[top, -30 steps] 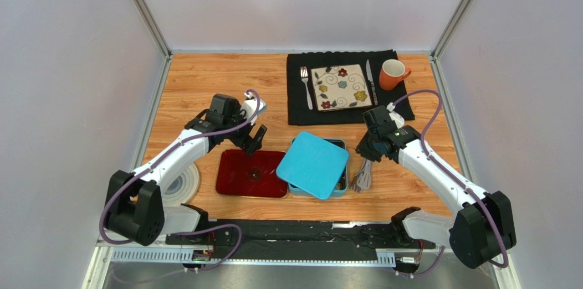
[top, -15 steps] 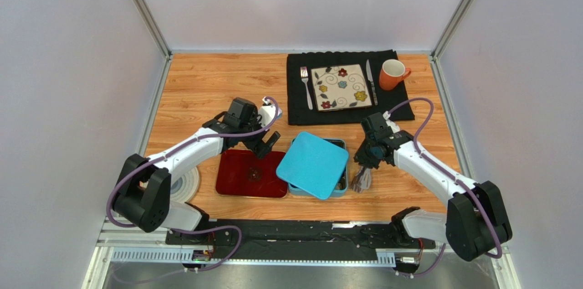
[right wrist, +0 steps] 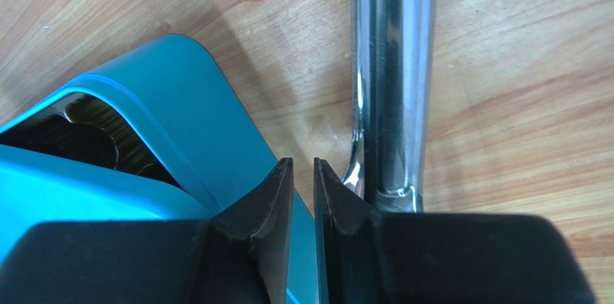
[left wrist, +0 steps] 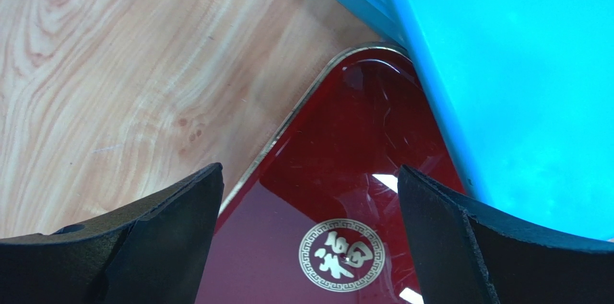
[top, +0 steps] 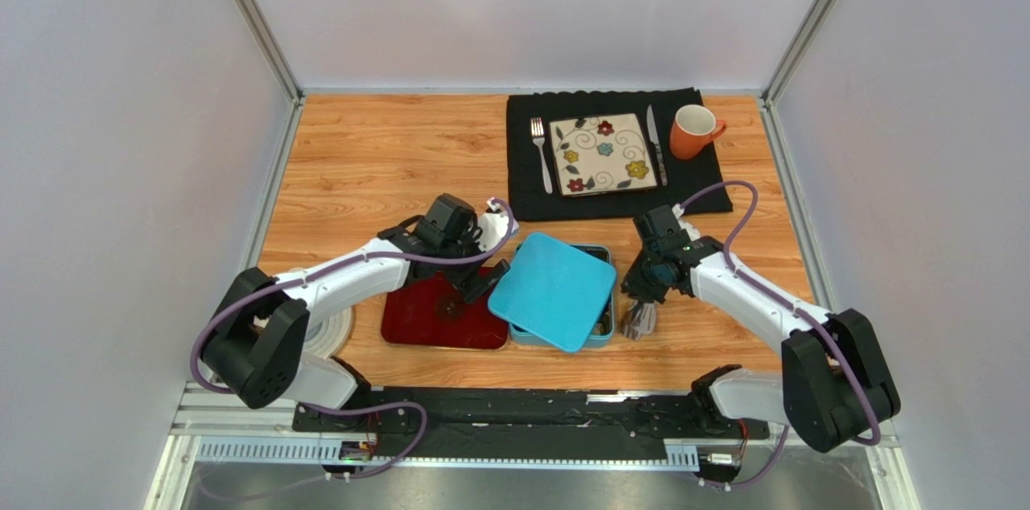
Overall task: Pack the chocolate
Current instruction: Close the box lid on the packing box.
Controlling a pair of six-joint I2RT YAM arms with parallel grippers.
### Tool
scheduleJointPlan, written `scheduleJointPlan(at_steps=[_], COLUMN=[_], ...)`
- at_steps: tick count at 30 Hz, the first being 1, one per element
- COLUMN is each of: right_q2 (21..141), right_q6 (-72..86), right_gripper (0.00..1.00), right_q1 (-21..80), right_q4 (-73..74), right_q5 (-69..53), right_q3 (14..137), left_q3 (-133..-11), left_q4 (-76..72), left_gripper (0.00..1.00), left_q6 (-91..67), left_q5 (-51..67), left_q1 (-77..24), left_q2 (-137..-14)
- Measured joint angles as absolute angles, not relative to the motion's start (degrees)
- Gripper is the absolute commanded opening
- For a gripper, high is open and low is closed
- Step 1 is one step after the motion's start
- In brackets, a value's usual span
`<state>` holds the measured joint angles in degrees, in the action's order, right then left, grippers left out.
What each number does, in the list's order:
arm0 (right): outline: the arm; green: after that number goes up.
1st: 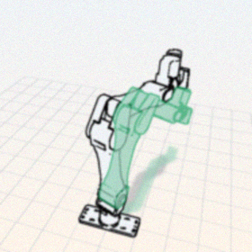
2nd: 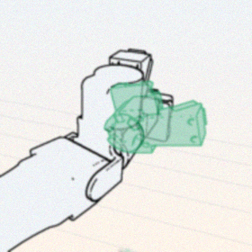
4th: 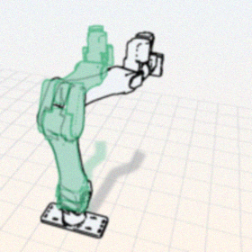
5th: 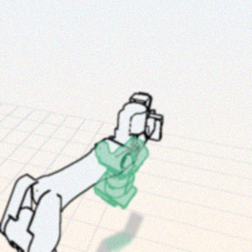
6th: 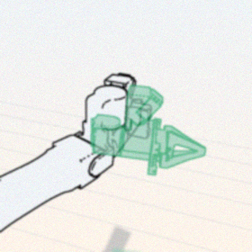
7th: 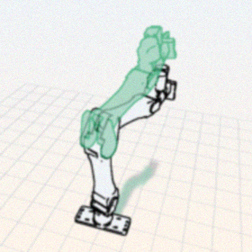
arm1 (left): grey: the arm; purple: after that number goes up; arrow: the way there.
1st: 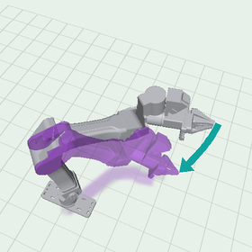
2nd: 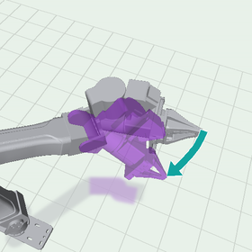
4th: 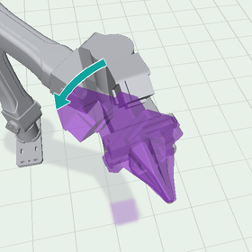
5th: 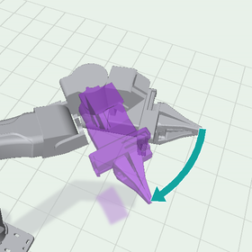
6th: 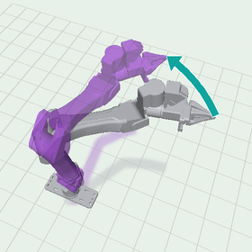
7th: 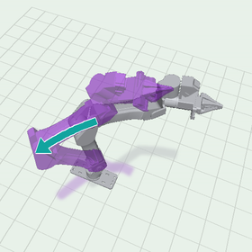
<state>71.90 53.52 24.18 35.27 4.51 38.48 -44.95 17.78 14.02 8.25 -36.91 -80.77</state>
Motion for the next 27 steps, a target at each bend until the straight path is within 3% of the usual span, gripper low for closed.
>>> scheduleJointPlan(at_steps=[27], right_q2=[76.25], right_q6=[53.49], right_gripper=[0.19], right_q1=[25.21], right_q4=[32.49], right_q5=[3.60], right_q3=[41.01], left_q3=[-44.31], left_q4=[22.46], left_gripper=[0.99], left_q6=[13.50], left_q5=[7.57], left_q1=[-41.36], left_q2=[-79.24])
